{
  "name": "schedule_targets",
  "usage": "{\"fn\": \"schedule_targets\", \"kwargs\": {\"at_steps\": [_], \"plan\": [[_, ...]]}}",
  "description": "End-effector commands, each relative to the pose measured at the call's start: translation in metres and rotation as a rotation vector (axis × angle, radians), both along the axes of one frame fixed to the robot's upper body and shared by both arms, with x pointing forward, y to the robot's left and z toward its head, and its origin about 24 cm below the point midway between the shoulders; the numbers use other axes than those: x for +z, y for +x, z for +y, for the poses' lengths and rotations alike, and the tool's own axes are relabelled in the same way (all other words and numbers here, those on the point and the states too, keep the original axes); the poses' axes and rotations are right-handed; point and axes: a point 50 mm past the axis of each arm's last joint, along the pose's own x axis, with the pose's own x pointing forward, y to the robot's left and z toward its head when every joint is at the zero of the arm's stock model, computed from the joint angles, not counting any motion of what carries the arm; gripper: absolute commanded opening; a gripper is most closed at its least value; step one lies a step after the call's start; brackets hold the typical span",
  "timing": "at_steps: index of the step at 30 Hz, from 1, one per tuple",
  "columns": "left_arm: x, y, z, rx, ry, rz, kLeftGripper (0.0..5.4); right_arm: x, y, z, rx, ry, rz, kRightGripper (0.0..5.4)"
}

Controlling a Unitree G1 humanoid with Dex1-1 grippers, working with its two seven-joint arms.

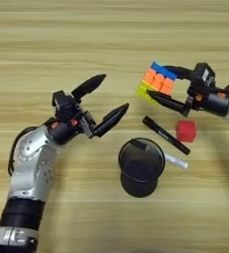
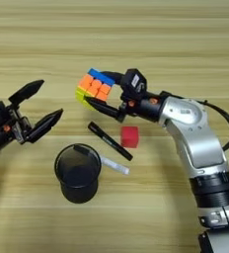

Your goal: Move the objects on the table

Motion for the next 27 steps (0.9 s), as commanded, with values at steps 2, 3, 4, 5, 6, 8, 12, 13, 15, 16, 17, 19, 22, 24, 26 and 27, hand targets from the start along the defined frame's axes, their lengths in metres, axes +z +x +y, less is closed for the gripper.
{"fn": "schedule_targets", "kwargs": {"at_steps": [2, 3, 4, 5, 6, 8, 12, 13, 15, 16, 17, 19, 22, 24, 26, 27], "plan": [[0.001, -0.010, -0.005, -0.098, 0.059, -0.009, 5.40, 0.005, -0.016, 0.000, 0.138, -0.048, -0.027, 3.39], [0.002, -0.011, -0.006, -0.110, 0.068, -0.014, 5.40, 0.005, -0.018, -0.001, 0.151, -0.061, -0.027, 3.39], [0.002, -0.011, -0.007, -0.117, 0.077, -0.018, 5.40, 0.005, -0.018, -0.002, 0.159, -0.071, -0.026, 3.39], [0.003, -0.012, -0.008, -0.125, 0.087, -0.024, 5.40, 0.006, -0.020, -0.002, 0.172, -0.082, -0.025, 3.39], [0.004, -0.013, -0.008, -0.132, 0.096, -0.028, 5.40, 0.006, -0.021, -0.003, 0.184, -0.093, -0.024, 3.39], [0.005, -0.013, -0.009, -0.143, 0.108, -0.033, 5.40, 0.006, -0.022, -0.003, 0.202, -0.114, -0.022, 3.39], [0.007, -0.015, -0.011, -0.172, 0.134, -0.044, 5.40, 0.006, -0.025, -0.003, 0.233, -0.159, -0.014, 3.39], [0.008, -0.015, -0.012, -0.182, 0.143, -0.047, 5.40, 0.006, -0.025, -0.003, 0.241, -0.169, -0.013, 3.39], [0.009, -0.016, -0.013, -0.195, 0.156, -0.052, 5.40, 0.006, -0.027, -0.002, 0.254, -0.182, -0.012, 3.39], [0.010, -0.016, -0.014, -0.206, 0.166, -0.055, 5.40, 0.006, -0.027, -0.002, 0.260, -0.189, -0.012, 3.39], [0.011, -0.017, -0.015, -0.218, 0.176, -0.058, 5.40, 0.006, -0.028, -0.001, 0.266, -0.195, -0.012, 3.39], [0.012, -0.018, -0.017, -0.237, 0.194, -0.061, 5.40, 0.006, -0.029, 0.001, 0.278, -0.205, -0.011, 3.39], [0.013, -0.018, -0.020, -0.265, 0.212, -0.059, 5.40, 0.006, -0.032, 0.004, 0.300, -0.217, -0.012, 3.39], [0.012, -0.018, -0.022, -0.275, 0.224, -0.058, 5.40, 0.006, -0.035, 0.006, 0.314, -0.223, -0.015, 3.39], [0.012, -0.018, -0.023, -0.285, 0.234, -0.059, 5.40, 0.007, -0.037, 0.008, 0.330, -0.233, -0.018, 3.39], [0.012, -0.018, -0.024, -0.290, 0.237, -0.059, 5.40, 0.007, -0.039, 0.009, 0.337, -0.238, -0.019, 3.39]]}}
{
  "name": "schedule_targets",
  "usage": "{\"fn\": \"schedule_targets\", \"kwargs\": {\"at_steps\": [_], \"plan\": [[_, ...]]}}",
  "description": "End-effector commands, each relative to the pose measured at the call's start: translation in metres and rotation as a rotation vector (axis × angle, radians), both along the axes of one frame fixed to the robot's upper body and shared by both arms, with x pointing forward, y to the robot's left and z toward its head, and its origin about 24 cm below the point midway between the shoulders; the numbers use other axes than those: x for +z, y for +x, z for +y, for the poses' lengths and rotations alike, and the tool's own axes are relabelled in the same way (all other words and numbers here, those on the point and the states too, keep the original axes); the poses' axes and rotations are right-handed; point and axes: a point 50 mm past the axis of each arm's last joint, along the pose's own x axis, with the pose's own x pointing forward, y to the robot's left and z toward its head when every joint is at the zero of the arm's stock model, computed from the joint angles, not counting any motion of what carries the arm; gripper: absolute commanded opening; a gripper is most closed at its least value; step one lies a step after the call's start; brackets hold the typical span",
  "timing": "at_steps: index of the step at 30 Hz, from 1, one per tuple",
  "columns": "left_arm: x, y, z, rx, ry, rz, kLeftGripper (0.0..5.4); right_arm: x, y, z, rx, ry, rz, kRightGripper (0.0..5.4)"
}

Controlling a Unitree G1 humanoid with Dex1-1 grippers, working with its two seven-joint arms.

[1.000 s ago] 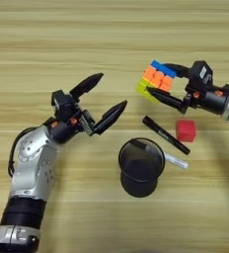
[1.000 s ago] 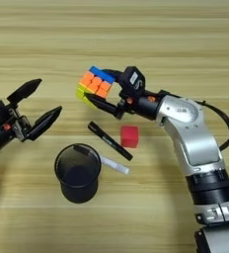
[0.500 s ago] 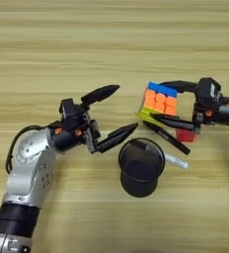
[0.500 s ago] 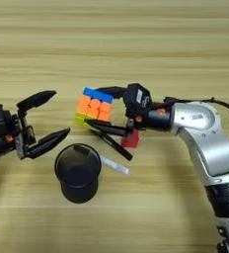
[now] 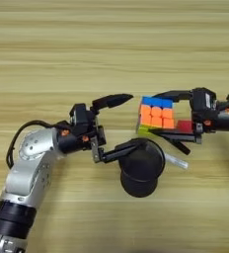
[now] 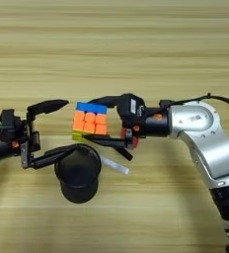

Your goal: Move the objects on the table

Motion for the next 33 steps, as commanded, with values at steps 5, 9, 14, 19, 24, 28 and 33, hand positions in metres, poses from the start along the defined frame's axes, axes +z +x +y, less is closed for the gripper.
{"fn": "schedule_targets", "kwargs": {"at_steps": [5, 9, 14, 19, 24, 28, 33], "plan": [[0.0036, 0.0022, -0.0064, -0.047, 0.054, -0.019, 5.40, 0.0048, -0.0103, 0.0055, 0.059, -0.046, -0.023, 3.39], [0.0039, 0.0028, -0.0074, -0.046, 0.053, -0.020, 5.40, 0.0052, -0.0124, 0.0072, 0.069, -0.051, -0.024, 3.39], [0.0041, 0.0025, -0.0082, -0.049, 0.052, -0.021, 5.17, 0.0049, -0.0138, 0.0070, 0.072, -0.055, -0.024, 3.39], [0.0040, 0.0019, -0.0086, -0.055, 0.047, -0.020, 4.68, 0.0034, -0.0138, 0.0072, 0.071, -0.058, -0.020, 3.39], [0.0035, 0.0023, -0.0082, -0.053, 0.047, -0.018, 4.24, 0.0030, -0.0137, 0.0070, 0.071, -0.058, -0.018, 3.39], [0.0031, 0.0025, -0.0082, -0.051, 0.047, -0.017, 3.82, 0.0026, -0.0137, 0.0067, 0.071, -0.059, -0.016, 3.39], [0.0028, 0.0027, -0.0080, -0.051, 0.046, -0.018, 3.46, 0.0021, -0.0134, 0.0061, 0.070, -0.060, -0.014, 3.39]]}}
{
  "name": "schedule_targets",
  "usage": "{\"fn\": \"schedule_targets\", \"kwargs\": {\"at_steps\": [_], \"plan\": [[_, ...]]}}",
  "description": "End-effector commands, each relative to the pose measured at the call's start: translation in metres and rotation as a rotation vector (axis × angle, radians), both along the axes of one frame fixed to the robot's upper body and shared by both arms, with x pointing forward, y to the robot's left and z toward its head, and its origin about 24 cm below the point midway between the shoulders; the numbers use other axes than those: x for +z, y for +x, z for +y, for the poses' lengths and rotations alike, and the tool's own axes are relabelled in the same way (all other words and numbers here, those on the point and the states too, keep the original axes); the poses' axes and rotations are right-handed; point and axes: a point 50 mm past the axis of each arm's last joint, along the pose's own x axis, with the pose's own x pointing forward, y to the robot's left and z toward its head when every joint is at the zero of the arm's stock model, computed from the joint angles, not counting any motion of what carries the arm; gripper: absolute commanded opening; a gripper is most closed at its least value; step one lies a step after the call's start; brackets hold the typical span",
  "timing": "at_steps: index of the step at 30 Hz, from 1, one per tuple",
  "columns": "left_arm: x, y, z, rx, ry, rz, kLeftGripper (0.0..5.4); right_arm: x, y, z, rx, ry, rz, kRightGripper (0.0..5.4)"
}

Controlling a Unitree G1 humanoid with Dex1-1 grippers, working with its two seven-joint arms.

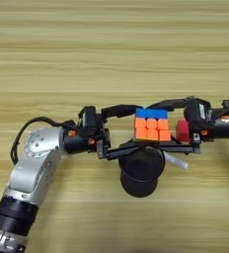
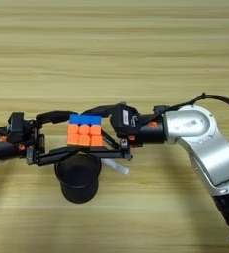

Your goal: Move the objects on the table

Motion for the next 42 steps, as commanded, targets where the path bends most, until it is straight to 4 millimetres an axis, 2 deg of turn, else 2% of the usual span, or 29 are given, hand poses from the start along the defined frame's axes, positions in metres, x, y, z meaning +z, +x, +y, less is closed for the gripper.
{"fn": "schedule_targets", "kwargs": {"at_steps": [1, 21, 22, 35, 42], "plan": [[0.0028, 0.0031, 0.0000, 0.009, 0.002, -0.009, 3.45, 0.0020, -0.0015, -0.0001, 0.016, -0.009, -0.009, 3.39], [0.0019, 0.0049, 0.0004, 0.020, 0.005, -0.009, 3.39, -0.0001, 0.0010, -0.0032, 0.009, -0.031, -0.006, 3.39], [0.0016, 0.0050, 0.0004, 0.019, 0.006, -0.008, 3.39, -0.0005, 0.0014, -0.0032, 0.008, -0.032, -0.005, 3.68], [-0.0014, 0.0058, 0.0005, 0.022, 0.010, -0.006, 3.27, 0.0012, 0.0027, -0.0033, 0.002, -0.018, -0.004, 5.29], [-0.0023, 0.0056, 0.0011, 0.025, 0.013, -0.006, 3.27, 0.0059, 0.0035, -0.0066, -0.016, 0.006, -0.019, 5.40]]}}
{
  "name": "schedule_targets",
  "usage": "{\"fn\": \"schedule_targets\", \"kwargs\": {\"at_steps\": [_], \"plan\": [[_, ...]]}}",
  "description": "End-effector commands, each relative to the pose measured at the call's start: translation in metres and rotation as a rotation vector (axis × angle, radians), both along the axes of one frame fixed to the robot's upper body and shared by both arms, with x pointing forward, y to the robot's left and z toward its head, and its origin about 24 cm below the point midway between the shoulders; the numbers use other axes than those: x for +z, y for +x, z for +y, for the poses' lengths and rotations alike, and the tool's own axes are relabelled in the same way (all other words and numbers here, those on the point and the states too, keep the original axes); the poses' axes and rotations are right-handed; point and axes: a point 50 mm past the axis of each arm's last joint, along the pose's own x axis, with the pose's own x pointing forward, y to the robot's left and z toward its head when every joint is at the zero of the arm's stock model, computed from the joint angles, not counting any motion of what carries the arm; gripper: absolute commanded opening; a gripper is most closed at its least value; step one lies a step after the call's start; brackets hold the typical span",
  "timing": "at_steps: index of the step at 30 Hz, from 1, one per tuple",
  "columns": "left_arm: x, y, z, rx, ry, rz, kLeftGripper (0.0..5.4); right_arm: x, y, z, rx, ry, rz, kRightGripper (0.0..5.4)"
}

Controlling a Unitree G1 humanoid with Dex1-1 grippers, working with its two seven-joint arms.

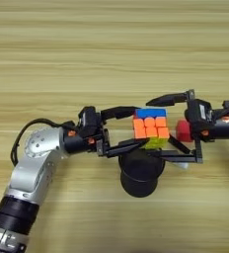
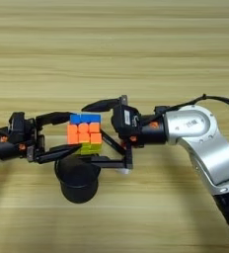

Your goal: Move the objects on the table

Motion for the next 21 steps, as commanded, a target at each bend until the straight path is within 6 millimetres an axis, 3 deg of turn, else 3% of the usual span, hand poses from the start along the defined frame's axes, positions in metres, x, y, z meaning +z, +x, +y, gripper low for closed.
{"fn": "schedule_targets", "kwargs": {"at_steps": [1, 9, 16, 21], "plan": [[0.003, 0.003, 0.000, 0.006, 0.009, -0.026, 3.27, 0.010, 0.002, -0.005, -0.013, 0.018, -0.038, 5.40], [0.007, 0.011, 0.011, 0.082, -0.025, -0.030, 3.27, 0.024, 0.005, -0.020, -0.079, 0.085, -0.069, 5.40], [0.001, 0.027, 0.044, 0.262, -0.058, 0.003, 3.27, 0.034, 0.008, -0.039, -0.168, 0.134, -0.109, 5.40], [-0.015, 0.037, 0.063, 0.369, -0.048, 0.062, 3.27, 0.035, 0.009, -0.046, -0.211, 0.159, -0.119, 5.40]]}}
